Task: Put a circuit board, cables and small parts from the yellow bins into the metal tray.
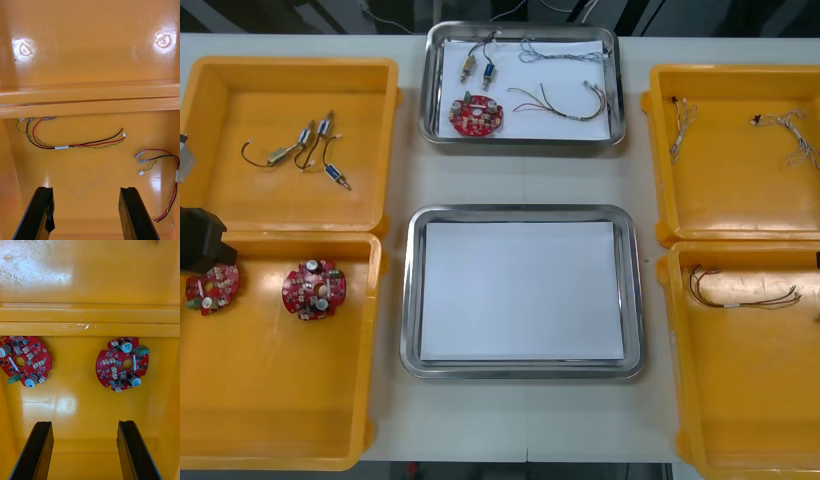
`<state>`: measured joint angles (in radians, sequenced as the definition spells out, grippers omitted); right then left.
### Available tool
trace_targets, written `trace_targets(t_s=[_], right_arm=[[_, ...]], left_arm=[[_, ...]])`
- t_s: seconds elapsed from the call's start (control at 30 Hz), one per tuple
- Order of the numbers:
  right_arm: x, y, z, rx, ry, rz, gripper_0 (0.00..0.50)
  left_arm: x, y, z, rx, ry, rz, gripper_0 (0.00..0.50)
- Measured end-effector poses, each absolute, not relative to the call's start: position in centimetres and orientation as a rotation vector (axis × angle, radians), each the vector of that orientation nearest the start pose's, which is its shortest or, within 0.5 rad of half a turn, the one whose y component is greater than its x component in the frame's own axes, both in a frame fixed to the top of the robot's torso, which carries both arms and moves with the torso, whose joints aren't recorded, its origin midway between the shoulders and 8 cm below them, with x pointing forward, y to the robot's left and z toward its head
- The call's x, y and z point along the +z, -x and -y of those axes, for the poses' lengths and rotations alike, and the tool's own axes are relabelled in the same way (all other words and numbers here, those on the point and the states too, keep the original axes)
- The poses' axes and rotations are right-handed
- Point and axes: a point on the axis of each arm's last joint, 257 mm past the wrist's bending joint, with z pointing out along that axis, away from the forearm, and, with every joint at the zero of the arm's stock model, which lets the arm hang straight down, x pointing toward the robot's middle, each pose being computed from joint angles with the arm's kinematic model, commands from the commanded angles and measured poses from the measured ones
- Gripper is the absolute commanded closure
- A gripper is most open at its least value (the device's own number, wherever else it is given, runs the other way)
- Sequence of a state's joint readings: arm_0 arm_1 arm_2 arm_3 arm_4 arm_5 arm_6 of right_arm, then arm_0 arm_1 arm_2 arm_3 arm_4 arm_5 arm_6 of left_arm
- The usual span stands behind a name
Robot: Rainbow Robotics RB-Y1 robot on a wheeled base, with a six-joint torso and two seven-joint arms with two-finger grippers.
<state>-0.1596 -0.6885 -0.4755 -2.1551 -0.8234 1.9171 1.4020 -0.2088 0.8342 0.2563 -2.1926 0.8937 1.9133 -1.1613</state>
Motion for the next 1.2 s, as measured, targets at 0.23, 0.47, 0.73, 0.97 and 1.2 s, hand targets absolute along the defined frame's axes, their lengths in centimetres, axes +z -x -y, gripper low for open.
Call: trace_targets(t_s=[0.23, 0.47, 0.73, 0.97, 1.2], right_arm=[[-15.28, -37.90, 39.74, 0.043, -0.078, -2.604, 0.000], [-15.28, -37.90, 39.74, 0.043, -0.078, -2.604, 0.000], [-15.28, -37.90, 39.74, 0.043, -0.078, -2.604, 0.000], [-15.28, -37.90, 39.74, 0.043, -0.078, -2.604, 0.000], [-15.28, -37.90, 39.74, 0.043, -0.078, -2.604, 0.000]], left_arm=[[-15.42, -37.80, -36.07, 0.002, 0.056, -2.686, 0.000], [-15.42, -37.80, -36.07, 0.002, 0.056, -2.686, 0.000], [-15.42, -37.80, -36.07, 0.002, 0.056, -2.686, 0.000], [-15.42, -37.80, -36.07, 0.002, 0.056, -2.686, 0.000], [-15.42, -37.80, -36.07, 0.002, 0.056, -2.686, 0.000]])
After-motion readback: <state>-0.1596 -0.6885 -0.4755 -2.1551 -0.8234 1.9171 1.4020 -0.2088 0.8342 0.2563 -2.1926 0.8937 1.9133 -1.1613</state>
